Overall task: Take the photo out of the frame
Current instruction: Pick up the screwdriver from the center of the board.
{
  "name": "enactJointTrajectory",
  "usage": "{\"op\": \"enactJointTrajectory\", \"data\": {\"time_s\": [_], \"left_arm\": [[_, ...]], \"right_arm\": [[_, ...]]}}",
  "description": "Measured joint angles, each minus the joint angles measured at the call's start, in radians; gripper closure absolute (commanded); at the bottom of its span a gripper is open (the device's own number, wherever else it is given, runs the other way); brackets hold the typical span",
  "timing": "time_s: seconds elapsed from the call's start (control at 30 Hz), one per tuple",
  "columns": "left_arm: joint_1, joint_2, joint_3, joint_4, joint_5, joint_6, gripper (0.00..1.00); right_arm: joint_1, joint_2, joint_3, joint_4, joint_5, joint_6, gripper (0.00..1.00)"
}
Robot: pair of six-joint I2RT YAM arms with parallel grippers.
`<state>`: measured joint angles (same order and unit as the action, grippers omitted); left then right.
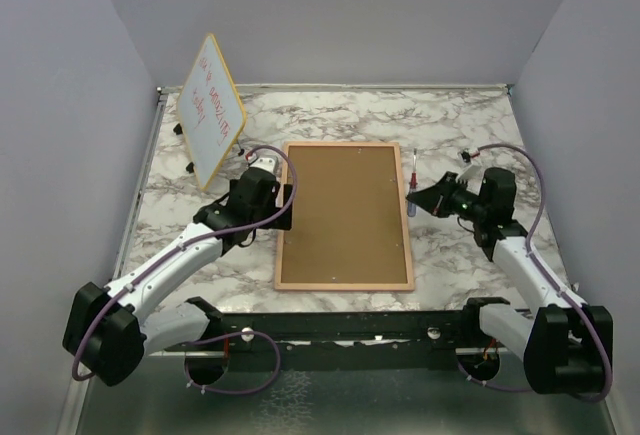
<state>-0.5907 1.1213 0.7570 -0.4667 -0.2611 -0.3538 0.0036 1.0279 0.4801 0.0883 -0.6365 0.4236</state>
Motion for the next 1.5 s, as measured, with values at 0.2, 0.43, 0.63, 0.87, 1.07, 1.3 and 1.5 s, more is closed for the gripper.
{"op": "enactJointTrajectory", "data": {"time_s": [0.2,0.43,0.63,0.87,1.07,1.3,1.5], "left_arm": [[0.0,-0.029,0.0,0.05,0.135,0.023,0.01],[0.0,-0.045,-0.005,0.158,0.35,0.082,0.01],[0.0,-0.096,-0.038,0.24,0.523,0.105,0.01],[0.003,-0.145,-0.061,0.314,0.702,0.112,0.01],[0.02,-0.132,-0.062,0.344,0.791,0.109,0.04],[0.027,-0.031,-0.062,0.345,0.877,0.1,0.13],[0.034,-0.023,-0.062,0.353,0.925,0.082,0.25]], "right_arm": [[0.058,0.037,0.005,0.09,-0.205,-0.01,0.99],[0.162,0.082,0.027,0.072,-0.287,-0.079,0.99],[0.258,0.12,0.105,-0.067,-0.291,-0.211,0.99],[0.385,0.196,0.169,-0.21,-0.282,-0.348,0.99],[0.465,0.224,0.174,-0.233,-0.275,-0.424,0.99],[0.521,0.238,0.174,-0.232,-0.266,-0.46,0.99],[0.553,0.289,0.211,-0.247,-0.251,-0.488,0.99]]}}
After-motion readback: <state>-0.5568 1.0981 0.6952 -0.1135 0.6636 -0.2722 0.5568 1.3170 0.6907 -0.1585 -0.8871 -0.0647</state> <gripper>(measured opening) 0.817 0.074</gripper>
